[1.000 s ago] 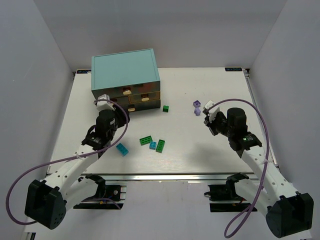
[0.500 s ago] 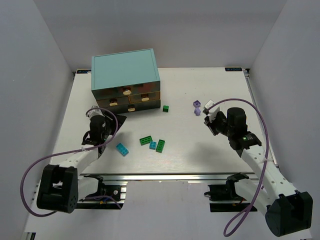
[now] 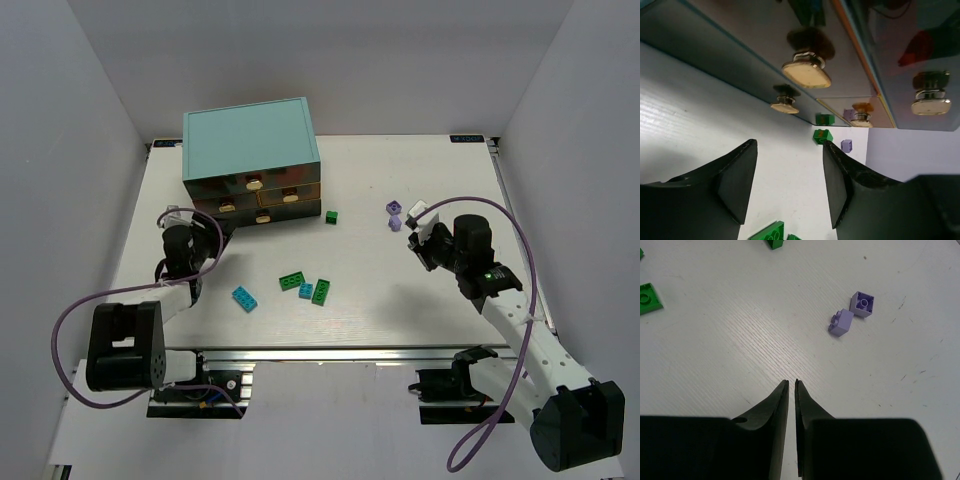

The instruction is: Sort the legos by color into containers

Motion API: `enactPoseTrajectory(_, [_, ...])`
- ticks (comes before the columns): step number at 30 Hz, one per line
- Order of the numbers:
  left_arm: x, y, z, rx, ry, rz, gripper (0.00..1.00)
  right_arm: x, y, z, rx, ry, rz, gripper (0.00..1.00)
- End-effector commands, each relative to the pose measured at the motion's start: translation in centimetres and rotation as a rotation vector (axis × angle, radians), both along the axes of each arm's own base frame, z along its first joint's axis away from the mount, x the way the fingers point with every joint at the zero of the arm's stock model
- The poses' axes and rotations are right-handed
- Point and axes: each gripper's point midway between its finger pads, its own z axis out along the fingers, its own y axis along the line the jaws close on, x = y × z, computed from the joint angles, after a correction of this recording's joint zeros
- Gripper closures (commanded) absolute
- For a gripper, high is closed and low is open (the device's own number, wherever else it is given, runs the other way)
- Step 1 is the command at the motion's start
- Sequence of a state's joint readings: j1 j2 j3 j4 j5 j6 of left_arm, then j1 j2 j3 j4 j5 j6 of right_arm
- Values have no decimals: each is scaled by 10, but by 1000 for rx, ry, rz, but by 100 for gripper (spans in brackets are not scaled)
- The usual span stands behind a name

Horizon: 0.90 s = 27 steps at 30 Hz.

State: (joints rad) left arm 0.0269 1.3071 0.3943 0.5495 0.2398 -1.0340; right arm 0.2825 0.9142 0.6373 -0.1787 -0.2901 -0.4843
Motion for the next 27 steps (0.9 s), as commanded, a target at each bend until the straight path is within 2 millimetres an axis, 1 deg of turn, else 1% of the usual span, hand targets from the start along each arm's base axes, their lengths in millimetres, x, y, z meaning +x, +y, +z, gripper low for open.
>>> enactPoseTrajectory(1, [15, 1, 32, -10, -103, -44, 36, 4, 0, 6, -8, -27, 7, 84])
enactPoseTrajectory(6, [22, 4, 32, -22, -109, -68, 40, 5, 0, 4, -11, -23, 4, 84])
enactPoseTrajectory(7, [23, 2, 35, -27, -120, -86, 41, 5, 0, 4, -12, -21, 4, 84])
enactPoseTrajectory(8, [25, 4, 33, -30, -114, -84, 41, 5, 0, 3, -13, -21, 5, 84])
enactPoseTrajectory(10, [27, 3, 34, -33, -114, -94, 41, 5, 0, 3, -15, -20, 6, 84])
enactPoseTrajectory(11, [30, 6, 37, -34, -122, -94, 41, 5, -1, 2, -17, -18, 4, 84])
enactPoseTrajectory(13, [33, 4, 34, -35, -108, -106, 41, 5, -1, 1, -18, -15, 3, 84])
enactPoseTrajectory(14, [36, 7, 38, -32, -116, -104, 41, 5, -1, 1, -18, -15, 3, 84])
enactPoseTrajectory(16, [38, 7, 36, -32, -108, -109, 41, 6, 0, 0, -21, -14, 4, 84])
enactPoseTrajectory(18, [41, 10, 40, -34, -116, -109, 41, 6, -2, 0, -22, -13, 0, 84])
enactPoseTrajectory(19, [42, 9, 38, -38, -108, -112, 40, 6, -2, 0, -22, -13, 0, 84])
enactPoseTrajectory(21, [45, 12, 41, -40, -116, -115, 40, 6, -2, -1, -24, -11, -1, 84])
enactPoseTrajectory(23, [47, 12, 38, -43, -102, -113, 41, 7, -2, -2, -27, -8, -2, 85])
enactPoseTrajectory(25, [49, 12, 39, -43, -104, -119, 43, 6, -2, -2, -26, -7, -2, 85])
enactPoseTrajectory(26, [50, 15, 37, -45, -97, -112, 45, 7, -3, -2, -26, -7, -4, 85])
enactPoseTrajectory(27, [50, 15, 36, -46, -94, -114, 48, 7, -2, -3, -26, -7, -1, 85])
